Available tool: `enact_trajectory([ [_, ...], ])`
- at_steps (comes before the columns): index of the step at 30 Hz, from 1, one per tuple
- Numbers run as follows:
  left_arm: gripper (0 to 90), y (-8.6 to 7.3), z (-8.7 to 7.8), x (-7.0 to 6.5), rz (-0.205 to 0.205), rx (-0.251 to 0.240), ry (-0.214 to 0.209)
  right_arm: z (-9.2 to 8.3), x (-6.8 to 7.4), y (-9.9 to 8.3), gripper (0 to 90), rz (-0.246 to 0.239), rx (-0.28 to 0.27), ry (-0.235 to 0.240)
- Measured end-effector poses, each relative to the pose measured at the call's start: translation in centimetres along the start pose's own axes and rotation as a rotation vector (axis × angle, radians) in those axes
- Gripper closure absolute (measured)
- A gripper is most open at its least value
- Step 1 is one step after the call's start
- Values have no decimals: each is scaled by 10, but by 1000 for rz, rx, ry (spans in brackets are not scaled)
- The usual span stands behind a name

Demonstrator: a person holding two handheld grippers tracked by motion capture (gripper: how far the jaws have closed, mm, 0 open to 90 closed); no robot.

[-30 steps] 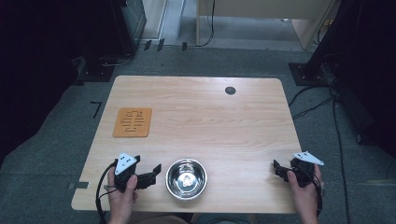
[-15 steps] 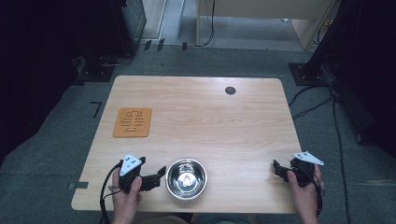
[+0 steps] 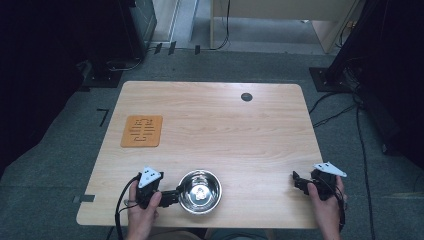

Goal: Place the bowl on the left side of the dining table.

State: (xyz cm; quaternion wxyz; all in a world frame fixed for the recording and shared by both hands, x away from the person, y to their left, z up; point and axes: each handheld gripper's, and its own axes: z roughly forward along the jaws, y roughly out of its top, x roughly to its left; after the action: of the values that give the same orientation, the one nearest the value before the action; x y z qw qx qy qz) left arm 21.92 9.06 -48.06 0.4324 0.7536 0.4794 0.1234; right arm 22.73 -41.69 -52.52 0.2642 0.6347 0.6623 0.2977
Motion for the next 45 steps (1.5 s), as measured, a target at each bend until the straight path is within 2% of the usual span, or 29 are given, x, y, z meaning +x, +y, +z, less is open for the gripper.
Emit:
enact_trajectory([
  [2, 101, -1, 3, -1, -1, 14, 2, 0, 0, 0, 114, 0, 0, 0],
  [7, 102, -3, 12, -3, -3, 92, 3, 0, 0, 0, 115, 1, 1, 0],
  [10, 104, -4, 15, -3, -7, 122, 4, 0, 0, 0, 114, 0, 0, 0],
  [14, 160, -6, 20, -5, -6, 169, 26, 0, 0, 0, 114, 1, 1, 0],
  [16, 252, -7, 23, -5, -18, 188, 32, 0, 0, 0, 114, 0, 0, 0],
  [17, 279, -7, 24, -5, -26, 191, 14, 0, 0, 0, 114, 1, 1, 0],
  [19, 347, -7, 24, -4, -36, 190, -25, 0, 0, 0, 114, 0, 0, 0],
  [24, 540, -7, 23, -7, -18, 195, -71, 0, 0, 0, 114, 0, 0, 0],
  [26, 598, -7, 23, -7, -16, 195, -80, 0, 0, 0, 114, 0, 0, 0],
  [27, 666, -7, 23, -7, -14, 196, -84, 0, 0, 0, 114, 0, 0, 0],
  [28, 666, -7, 23, -7, -12, 196, -84, 0, 0, 0, 114, 0, 0, 0],
  [29, 712, -7, 22, -6, -13, 192, -84, 0, 0, 0, 115, 0, 0, 0],
  [31, 720, -7, 21, -3, -21, 186, -100, 0, 0, 0, 114, 0, 0, 0],
  [34, 743, -7, 18, 3, -61, 168, -145, 0, 0, 0, 115, 1, 1, 0],
  [37, 799, -6, 14, 7, -72, 153, -159, 0, 0, 0, 114, 0, 0, 0],
  [39, 825, -4, 11, 8, -78, 139, -187, 0, 0, 0, 115, 1, 1, 0],
  [45, 837, -2, 9, 10, -88, 137, -191, 0, 0, 0, 114, 1, 1, 0],
])
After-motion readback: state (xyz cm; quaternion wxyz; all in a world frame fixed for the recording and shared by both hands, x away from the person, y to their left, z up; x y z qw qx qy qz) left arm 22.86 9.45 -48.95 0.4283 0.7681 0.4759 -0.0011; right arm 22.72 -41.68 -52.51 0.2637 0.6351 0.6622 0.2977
